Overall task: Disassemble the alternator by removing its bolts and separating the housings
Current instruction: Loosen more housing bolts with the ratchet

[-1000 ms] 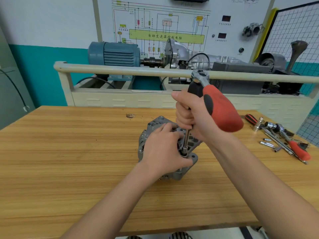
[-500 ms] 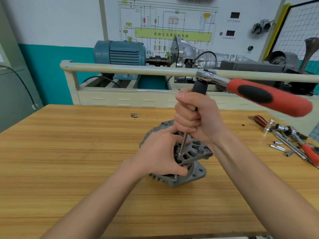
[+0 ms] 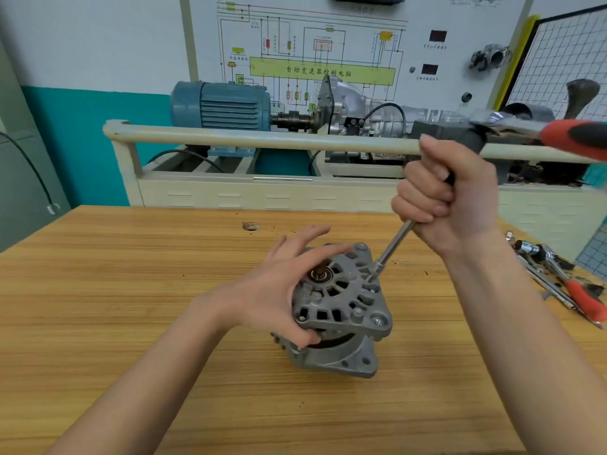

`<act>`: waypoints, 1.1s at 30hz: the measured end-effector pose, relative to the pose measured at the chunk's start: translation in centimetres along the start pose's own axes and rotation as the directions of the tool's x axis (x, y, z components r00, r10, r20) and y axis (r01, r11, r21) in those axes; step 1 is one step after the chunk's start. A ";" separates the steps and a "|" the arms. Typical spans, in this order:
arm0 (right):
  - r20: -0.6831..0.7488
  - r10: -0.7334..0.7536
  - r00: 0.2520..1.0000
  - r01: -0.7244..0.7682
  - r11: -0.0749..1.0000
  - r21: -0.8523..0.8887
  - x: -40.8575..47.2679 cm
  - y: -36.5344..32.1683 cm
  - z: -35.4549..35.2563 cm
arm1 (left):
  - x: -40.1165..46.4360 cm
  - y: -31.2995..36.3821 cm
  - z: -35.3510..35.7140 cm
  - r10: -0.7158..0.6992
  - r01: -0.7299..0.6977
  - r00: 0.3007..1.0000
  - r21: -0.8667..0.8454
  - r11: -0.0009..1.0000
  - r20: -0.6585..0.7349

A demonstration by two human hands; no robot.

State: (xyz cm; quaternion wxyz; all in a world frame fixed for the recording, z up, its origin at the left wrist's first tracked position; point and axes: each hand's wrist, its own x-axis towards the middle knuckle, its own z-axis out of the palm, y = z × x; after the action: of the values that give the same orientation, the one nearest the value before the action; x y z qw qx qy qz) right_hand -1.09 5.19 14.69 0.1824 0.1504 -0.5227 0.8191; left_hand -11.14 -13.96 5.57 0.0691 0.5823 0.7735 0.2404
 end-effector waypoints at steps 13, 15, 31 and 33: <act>0.045 0.093 0.995 -0.096 0.993 0.065 -1.7 2.2 2.4 | -2.5 -0.7 -1.0 -0.228 0.227 0.970 0.018 0.974 0.082; 0.055 0.087 0.995 -0.090 0.995 0.043 -1.7 2.7 3.2 | -2.8 0.0 -0.2 -0.229 0.225 0.970 0.049 0.973 0.087; -0.120 0.057 0.991 -0.079 0.980 -0.185 -0.9 3.6 3.7 | -1.8 3.1 1.7 -0.281 0.289 0.954 0.065 0.955 -0.105; -0.140 0.055 0.989 -0.082 0.977 -0.197 -1.0 3.8 4.0 | -1.8 3.1 1.7 -0.276 0.283 0.955 0.056 0.958 -0.110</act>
State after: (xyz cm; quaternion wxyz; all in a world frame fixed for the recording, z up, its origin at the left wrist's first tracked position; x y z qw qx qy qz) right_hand -1.72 -0.03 12.85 0.2031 0.0576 -0.5946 0.7758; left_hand -7.23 -14.54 5.12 0.0424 0.4564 0.8586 0.2298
